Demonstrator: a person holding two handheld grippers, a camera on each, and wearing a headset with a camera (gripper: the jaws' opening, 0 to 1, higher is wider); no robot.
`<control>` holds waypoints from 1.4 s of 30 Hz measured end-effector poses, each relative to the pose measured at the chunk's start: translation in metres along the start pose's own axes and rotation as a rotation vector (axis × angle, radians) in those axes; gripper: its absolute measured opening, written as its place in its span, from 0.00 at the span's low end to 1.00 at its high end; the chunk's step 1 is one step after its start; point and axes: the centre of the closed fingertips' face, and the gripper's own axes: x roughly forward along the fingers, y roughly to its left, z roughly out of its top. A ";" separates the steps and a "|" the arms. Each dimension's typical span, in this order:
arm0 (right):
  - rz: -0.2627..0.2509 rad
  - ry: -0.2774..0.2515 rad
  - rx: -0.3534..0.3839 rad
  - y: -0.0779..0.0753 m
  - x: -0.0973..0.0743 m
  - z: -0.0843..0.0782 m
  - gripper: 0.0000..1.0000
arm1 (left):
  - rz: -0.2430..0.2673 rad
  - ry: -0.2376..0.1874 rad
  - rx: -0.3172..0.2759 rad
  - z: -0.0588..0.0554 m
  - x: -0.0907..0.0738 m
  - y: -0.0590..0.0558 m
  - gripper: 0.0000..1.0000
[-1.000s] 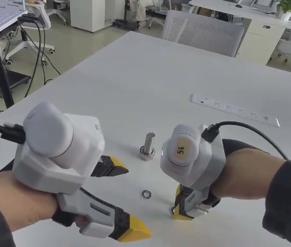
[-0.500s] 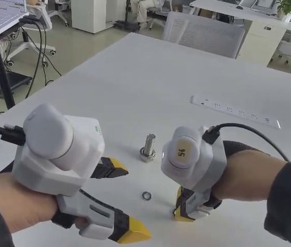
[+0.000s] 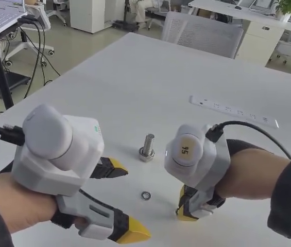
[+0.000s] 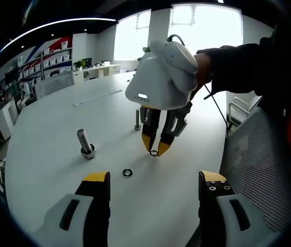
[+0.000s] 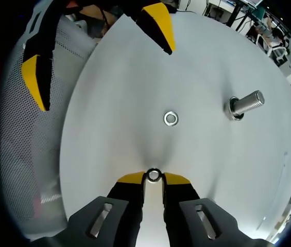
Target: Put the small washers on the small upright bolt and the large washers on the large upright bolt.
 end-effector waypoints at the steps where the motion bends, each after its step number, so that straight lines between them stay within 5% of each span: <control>1: -0.001 0.001 0.000 0.000 -0.001 -0.001 0.14 | -0.001 0.000 0.001 0.000 0.000 0.000 0.69; 28: -0.020 0.002 0.132 -0.008 -0.026 -0.055 0.14 | -0.003 0.004 0.004 0.002 0.003 0.000 0.69; 42: -0.074 -0.002 0.203 -0.029 -0.049 -0.077 0.14 | -0.005 0.007 0.003 0.000 0.003 0.000 0.69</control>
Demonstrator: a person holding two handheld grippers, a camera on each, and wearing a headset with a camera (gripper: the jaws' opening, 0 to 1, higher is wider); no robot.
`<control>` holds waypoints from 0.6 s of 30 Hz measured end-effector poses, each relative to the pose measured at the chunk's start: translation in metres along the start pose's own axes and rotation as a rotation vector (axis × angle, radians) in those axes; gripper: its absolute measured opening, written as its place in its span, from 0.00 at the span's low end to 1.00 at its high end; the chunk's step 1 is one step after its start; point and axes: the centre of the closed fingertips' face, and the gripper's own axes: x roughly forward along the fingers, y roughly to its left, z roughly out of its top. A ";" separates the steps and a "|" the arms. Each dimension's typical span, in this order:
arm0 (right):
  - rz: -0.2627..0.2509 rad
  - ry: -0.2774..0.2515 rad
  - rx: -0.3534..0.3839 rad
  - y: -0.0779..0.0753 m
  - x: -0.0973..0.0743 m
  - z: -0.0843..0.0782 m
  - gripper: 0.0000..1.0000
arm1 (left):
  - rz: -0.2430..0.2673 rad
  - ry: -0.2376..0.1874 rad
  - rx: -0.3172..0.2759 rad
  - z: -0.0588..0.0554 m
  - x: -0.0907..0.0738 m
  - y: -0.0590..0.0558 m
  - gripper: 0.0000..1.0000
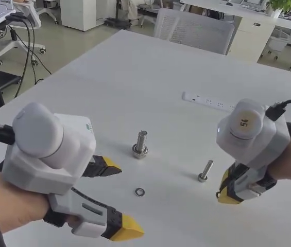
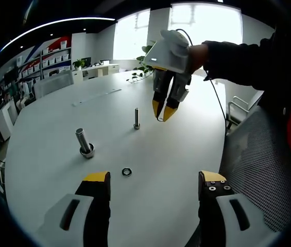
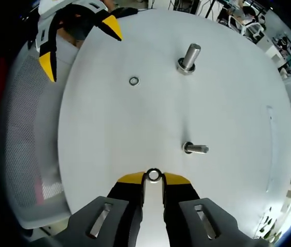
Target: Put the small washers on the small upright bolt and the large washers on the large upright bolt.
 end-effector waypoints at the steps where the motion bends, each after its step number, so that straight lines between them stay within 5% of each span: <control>1: -0.002 0.000 0.001 -0.001 -0.001 0.000 0.14 | 0.001 0.000 0.000 0.000 0.000 0.000 0.69; 18: -0.060 -0.014 -0.029 -0.025 -0.026 0.016 0.14 | 0.003 0.002 -0.006 -0.002 -0.002 -0.001 0.68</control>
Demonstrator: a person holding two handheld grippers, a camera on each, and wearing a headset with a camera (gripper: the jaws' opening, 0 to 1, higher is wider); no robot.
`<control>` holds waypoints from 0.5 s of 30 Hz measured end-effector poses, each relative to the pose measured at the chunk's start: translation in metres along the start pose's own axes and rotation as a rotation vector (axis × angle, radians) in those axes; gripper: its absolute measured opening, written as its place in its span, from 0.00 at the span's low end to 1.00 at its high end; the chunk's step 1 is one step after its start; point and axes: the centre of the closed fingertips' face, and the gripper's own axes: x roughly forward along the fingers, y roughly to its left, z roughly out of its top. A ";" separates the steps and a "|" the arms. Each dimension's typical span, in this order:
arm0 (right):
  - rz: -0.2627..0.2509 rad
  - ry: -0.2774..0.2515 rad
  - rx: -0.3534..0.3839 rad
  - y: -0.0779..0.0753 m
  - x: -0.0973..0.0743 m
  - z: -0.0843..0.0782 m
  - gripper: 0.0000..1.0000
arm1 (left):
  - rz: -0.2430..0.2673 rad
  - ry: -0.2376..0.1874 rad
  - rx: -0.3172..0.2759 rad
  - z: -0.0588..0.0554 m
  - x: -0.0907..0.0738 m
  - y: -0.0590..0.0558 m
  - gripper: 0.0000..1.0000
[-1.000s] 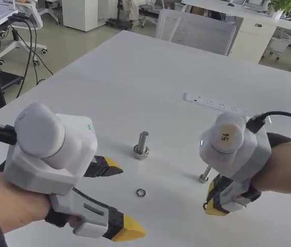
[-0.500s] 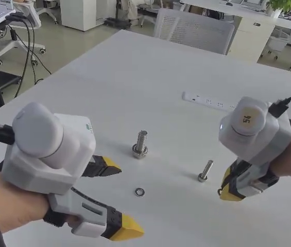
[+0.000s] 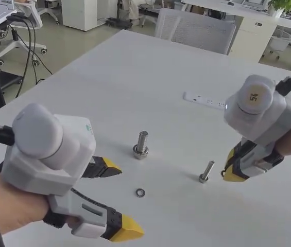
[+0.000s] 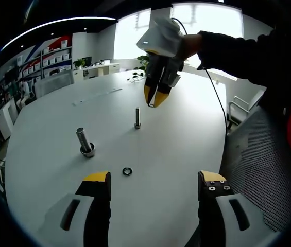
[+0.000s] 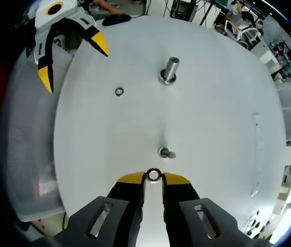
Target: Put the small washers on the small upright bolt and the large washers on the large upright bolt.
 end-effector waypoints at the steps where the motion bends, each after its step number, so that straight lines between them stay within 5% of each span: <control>1: -0.005 0.001 -0.006 -0.002 -0.001 0.002 0.14 | 0.001 0.000 0.000 0.000 0.000 0.000 0.68; 15: -0.027 0.003 -0.056 -0.017 -0.008 0.022 0.14 | 0.003 0.004 -0.005 -0.001 -0.001 0.001 0.68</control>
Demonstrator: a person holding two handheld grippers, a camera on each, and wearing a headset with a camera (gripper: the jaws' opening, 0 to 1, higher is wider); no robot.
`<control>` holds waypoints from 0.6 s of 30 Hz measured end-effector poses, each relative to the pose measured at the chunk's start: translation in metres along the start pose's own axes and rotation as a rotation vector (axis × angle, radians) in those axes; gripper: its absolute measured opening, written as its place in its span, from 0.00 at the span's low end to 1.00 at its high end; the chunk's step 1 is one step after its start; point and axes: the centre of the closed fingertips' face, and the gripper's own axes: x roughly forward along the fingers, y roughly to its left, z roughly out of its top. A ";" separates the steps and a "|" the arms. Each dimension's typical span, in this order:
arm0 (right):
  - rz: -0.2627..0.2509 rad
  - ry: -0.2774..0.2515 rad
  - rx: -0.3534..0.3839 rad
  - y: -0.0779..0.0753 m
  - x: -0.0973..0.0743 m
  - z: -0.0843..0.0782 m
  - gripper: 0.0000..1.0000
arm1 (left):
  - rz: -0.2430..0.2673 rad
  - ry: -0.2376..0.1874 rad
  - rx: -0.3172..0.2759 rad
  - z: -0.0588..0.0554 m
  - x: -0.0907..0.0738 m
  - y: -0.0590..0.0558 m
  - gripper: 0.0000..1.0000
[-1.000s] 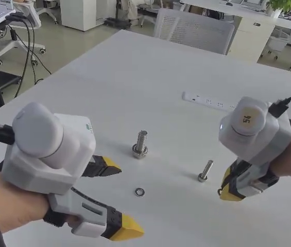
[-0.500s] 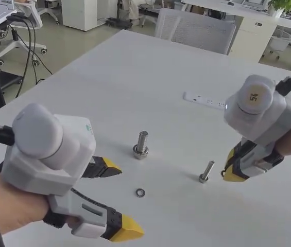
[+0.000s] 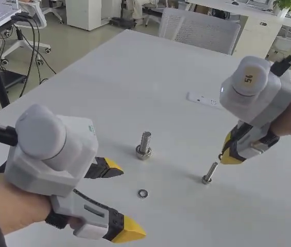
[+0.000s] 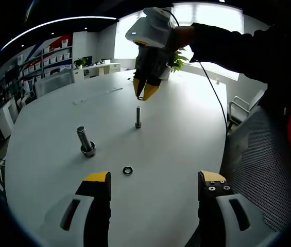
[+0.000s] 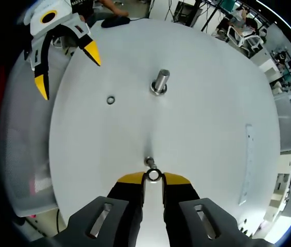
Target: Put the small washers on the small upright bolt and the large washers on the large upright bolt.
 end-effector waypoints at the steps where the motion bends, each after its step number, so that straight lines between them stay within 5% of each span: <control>1: 0.001 0.000 -0.004 -0.001 0.000 0.001 0.14 | 0.002 -0.001 -0.001 0.000 0.000 0.000 0.68; 18: 0.030 0.027 -0.019 -0.002 0.014 -0.001 0.14 | 0.002 0.002 -0.005 -0.001 -0.001 0.001 0.68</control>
